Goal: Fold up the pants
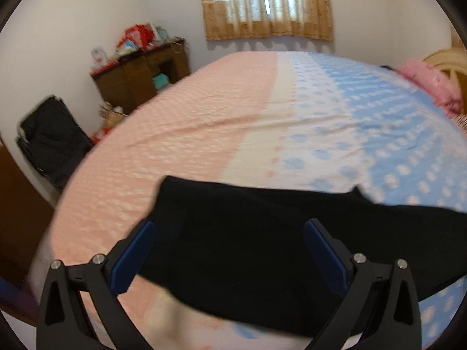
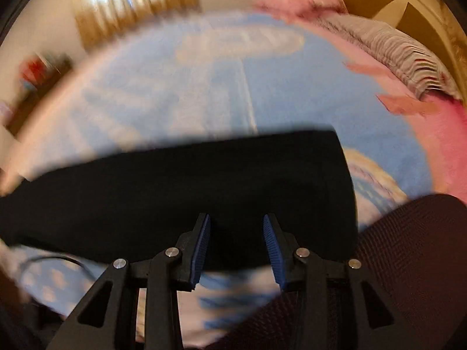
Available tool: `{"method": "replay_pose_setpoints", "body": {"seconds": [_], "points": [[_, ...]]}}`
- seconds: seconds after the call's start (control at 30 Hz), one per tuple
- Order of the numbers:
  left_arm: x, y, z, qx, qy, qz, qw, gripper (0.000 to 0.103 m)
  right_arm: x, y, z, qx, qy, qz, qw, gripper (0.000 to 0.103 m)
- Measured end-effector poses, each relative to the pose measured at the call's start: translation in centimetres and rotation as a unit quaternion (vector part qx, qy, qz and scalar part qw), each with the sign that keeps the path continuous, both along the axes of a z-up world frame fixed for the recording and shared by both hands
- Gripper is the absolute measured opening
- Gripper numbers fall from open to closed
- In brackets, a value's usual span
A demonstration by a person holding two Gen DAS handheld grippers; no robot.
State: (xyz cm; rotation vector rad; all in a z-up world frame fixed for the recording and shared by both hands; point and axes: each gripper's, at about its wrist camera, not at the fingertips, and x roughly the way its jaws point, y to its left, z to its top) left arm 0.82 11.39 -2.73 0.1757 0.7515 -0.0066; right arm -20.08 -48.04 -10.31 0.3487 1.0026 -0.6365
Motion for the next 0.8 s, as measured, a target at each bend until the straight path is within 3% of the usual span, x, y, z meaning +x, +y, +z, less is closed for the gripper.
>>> {"method": "replay_pose_setpoints", "body": {"seconds": [0.07,0.13,0.2,0.27,0.33,0.4,0.5,0.57,0.7,0.73,0.8], "points": [[0.0,1.0,-0.7,0.014,0.002,0.014,0.9998,0.103,0.0,0.5,0.0,-0.052,0.072,-0.046,0.995,0.04],[0.2,2.1,-1.6,0.018,0.01,0.025,0.9995,0.103,0.2,2.2,1.7,-0.1,0.062,-0.06,0.991,0.04],[0.5,2.7,-2.6,0.025,0.017,0.035,0.9989,0.103,1.4,6.0,4.3,-0.083,-0.027,0.01,0.996,0.04],[0.6,2.5,-3.4,0.032,0.022,0.036,0.9986,0.103,3.3,9.8,5.9,-0.036,-0.109,0.094,0.989,0.04],[0.5,2.1,-3.8,0.041,0.014,0.035,0.9984,0.103,6.6,14.3,7.0,0.024,-0.175,0.192,0.965,0.04],[0.4,1.8,-4.4,0.057,0.005,0.04,0.9976,0.103,10.6,19.1,7.0,0.067,-0.196,0.274,0.939,0.04],[0.6,2.0,-4.8,0.051,-0.006,0.046,0.9976,0.103,16.1,25.0,5.1,0.13,-0.185,0.355,0.907,0.04],[1.1,2.0,-4.8,0.053,-0.007,0.048,0.9974,0.103,18.6,28.4,3.4,0.135,-0.165,0.389,0.896,0.04],[1.9,2.0,-5.1,0.045,-0.009,0.049,0.9978,0.103,20.6,30.0,-0.9,0.136,-0.113,0.414,0.893,0.04],[2.0,2.1,-5.1,0.04,-0.007,0.048,0.998,0.103,20.1,29.9,-0.9,0.138,-0.125,0.42,0.888,0.04],[2.3,2.5,-5.0,0.027,0.002,0.044,0.9986,0.103,19.4,29.4,-0.7,0.111,-0.098,0.436,0.888,0.04]]}}
